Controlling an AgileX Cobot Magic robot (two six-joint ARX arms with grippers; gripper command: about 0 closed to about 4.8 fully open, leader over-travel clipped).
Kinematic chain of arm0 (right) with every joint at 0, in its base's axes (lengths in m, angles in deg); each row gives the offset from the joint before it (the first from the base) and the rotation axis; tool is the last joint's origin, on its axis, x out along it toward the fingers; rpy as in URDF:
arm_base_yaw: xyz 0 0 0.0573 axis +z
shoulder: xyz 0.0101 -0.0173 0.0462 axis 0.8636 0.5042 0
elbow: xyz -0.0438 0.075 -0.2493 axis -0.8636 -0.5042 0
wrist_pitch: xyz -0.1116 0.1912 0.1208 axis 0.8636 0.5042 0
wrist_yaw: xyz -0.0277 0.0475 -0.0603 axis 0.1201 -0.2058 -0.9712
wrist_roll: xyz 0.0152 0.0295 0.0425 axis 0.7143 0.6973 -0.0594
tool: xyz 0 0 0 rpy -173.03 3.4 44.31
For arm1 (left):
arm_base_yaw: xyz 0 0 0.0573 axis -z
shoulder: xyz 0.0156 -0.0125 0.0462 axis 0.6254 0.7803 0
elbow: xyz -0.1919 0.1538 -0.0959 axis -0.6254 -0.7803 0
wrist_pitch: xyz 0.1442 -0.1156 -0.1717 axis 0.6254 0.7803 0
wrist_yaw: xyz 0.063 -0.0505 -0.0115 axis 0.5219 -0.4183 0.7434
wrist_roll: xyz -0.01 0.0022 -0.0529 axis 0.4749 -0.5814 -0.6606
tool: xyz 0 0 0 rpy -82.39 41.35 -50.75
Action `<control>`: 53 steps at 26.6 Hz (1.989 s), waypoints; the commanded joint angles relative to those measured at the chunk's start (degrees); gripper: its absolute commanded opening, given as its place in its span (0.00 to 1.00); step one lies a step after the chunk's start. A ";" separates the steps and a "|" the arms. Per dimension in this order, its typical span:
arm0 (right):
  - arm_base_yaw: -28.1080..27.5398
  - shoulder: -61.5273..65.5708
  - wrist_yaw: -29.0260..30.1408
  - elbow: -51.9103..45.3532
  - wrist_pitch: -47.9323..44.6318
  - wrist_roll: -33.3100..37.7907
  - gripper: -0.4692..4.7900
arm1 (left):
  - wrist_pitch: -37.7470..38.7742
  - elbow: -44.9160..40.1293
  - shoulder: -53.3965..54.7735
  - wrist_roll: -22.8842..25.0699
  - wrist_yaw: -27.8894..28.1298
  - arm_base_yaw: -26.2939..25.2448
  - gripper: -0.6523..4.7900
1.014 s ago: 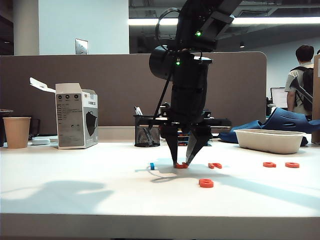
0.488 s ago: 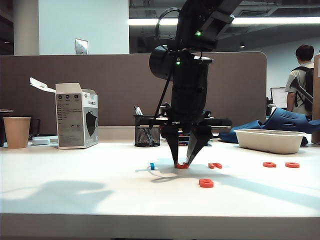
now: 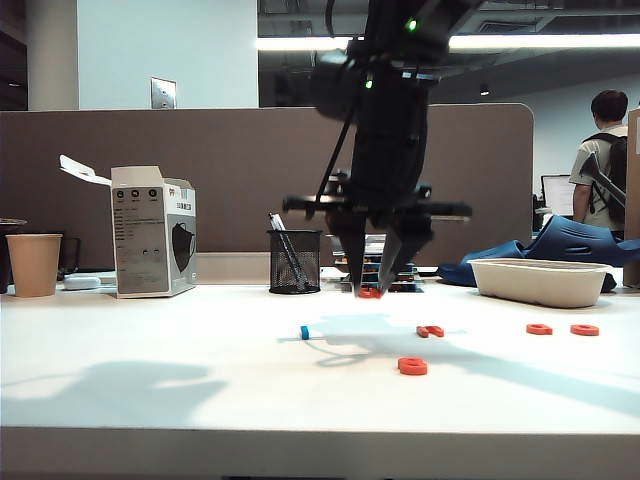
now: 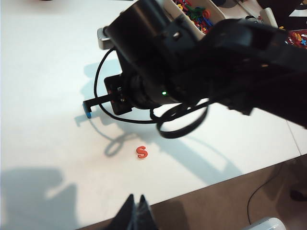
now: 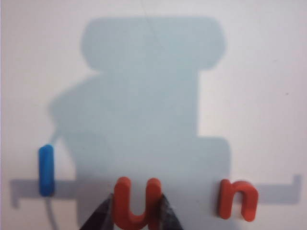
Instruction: Select the appropriate letters from the row of letter magnets placed on the table to arrange into the word "sun".
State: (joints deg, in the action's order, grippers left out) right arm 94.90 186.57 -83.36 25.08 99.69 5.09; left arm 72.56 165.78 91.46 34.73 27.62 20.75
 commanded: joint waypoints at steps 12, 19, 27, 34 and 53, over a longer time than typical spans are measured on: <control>-0.20 -8.92 -6.49 0.35 7.91 -1.62 0.29 | -0.20 0.17 -0.15 0.20 0.02 0.04 0.11; -0.96 -12.92 -6.29 -2.80 8.55 -1.66 0.29 | -0.26 0.17 -0.15 0.22 0.02 0.04 0.11; -0.96 -21.24 -5.97 -16.17 3.91 1.38 0.29 | -0.20 0.17 -0.15 0.22 0.00 0.04 0.11; -0.57 -24.63 -3.37 -25.03 -0.28 4.52 0.29 | -0.20 0.17 -0.15 0.22 0.00 0.04 0.11; -0.55 -24.61 0.35 -39.32 -11.63 6.60 0.29 | -0.13 0.17 -0.15 0.20 -0.02 0.04 0.11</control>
State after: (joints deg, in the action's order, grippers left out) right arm 94.27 162.17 -83.16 -13.96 89.72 11.34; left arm 72.56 165.78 91.46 34.73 27.62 20.75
